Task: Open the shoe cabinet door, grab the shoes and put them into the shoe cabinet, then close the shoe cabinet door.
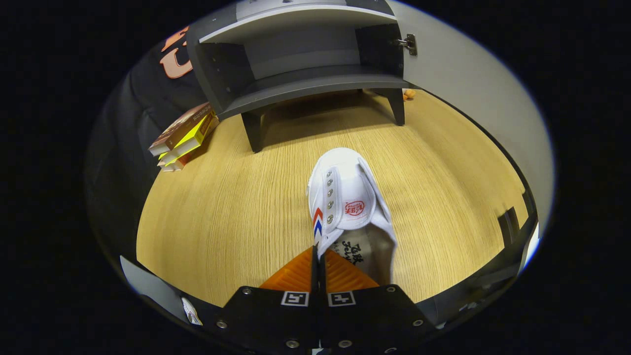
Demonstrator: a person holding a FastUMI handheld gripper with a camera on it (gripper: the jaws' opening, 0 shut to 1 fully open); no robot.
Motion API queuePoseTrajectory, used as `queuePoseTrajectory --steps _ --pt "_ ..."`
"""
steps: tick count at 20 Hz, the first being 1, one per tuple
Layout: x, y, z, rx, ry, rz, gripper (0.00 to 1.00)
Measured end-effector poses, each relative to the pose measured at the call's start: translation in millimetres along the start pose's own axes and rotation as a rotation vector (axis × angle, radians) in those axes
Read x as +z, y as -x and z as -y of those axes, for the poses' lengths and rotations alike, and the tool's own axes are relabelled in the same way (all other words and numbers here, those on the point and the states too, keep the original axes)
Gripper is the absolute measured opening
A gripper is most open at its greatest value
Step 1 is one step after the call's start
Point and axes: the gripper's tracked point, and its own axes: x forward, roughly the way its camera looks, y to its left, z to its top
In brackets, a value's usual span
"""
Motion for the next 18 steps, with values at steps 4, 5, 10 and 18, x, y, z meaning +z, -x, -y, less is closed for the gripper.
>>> queuePoseTrajectory --steps 4,5,10,18 --pt "8.8 10.5 -1.1 -0.009 0.012 0.036 0.0" --pt "12.0 14.1 -3.8 -0.001 0.014 0.047 0.0" --pt "37.2 33.4 -10.1 0.001 0.011 0.117 0.0" --pt "99.8 89.3 -28.8 0.003 0.018 0.277 0.0"
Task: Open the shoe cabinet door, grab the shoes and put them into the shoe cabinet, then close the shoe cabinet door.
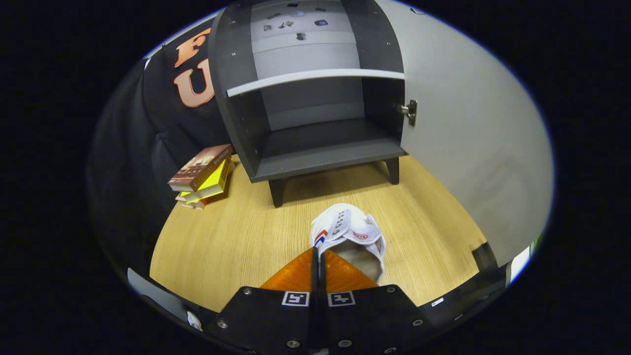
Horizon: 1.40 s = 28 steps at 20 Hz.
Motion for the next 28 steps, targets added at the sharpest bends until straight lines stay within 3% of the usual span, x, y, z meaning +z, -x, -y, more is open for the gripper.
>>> queuePoseTrajectory --steps 14,21,28 --pt "223.7 96.6 -27.2 0.021 0.115 0.43 0.0" --pt "303.7 70.6 -37.9 0.074 0.192 0.489 0.0" --pt "348.1 -0.7 -42.1 0.115 0.239 0.463 0.0"
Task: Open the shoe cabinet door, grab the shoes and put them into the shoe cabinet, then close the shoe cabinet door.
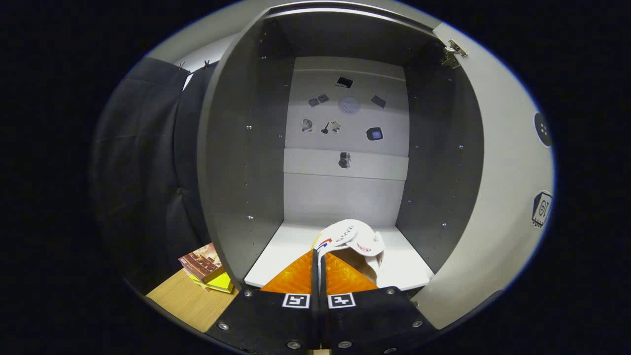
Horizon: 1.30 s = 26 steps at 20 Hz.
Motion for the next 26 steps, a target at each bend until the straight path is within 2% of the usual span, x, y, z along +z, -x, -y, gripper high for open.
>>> queuePoseTrajectory --steps 5,10,17,19,26 --pt "-13.7 -56.2 6.6 0.028 0.004 -0.036 0.0" --pt "-29.9 -93.5 10.9 0.024 -0.003 -0.07 0.0" --pt "-34.9 -103.1 0.8 0.021 -0.002 -0.081 0.02" --pt "-35.8 -103.4 -3.1 0.025 -0.009 -0.086 0.06" --pt "-36.2 -100.4 -13.7 0.01 -0.006 -0.095 0.44"
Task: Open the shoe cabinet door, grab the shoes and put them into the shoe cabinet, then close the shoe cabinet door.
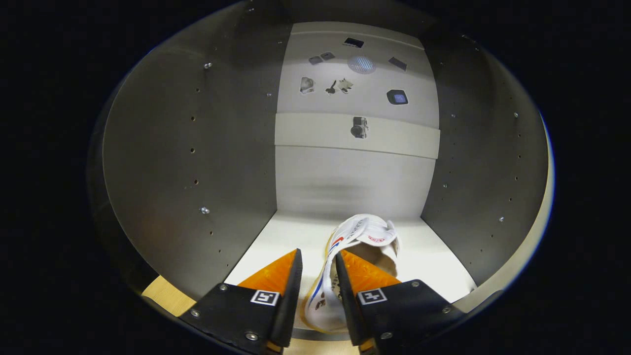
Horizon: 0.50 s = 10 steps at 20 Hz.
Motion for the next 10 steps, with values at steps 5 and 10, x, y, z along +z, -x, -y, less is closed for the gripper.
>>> queuePoseTrajectory --steps 5,10 --pt "-1.1 0.9 -3.9 -0.008 -0.029 -0.024 0.53" --pt "-6.7 -0.4 -4.5 -0.048 -0.004 -0.082 0.55"
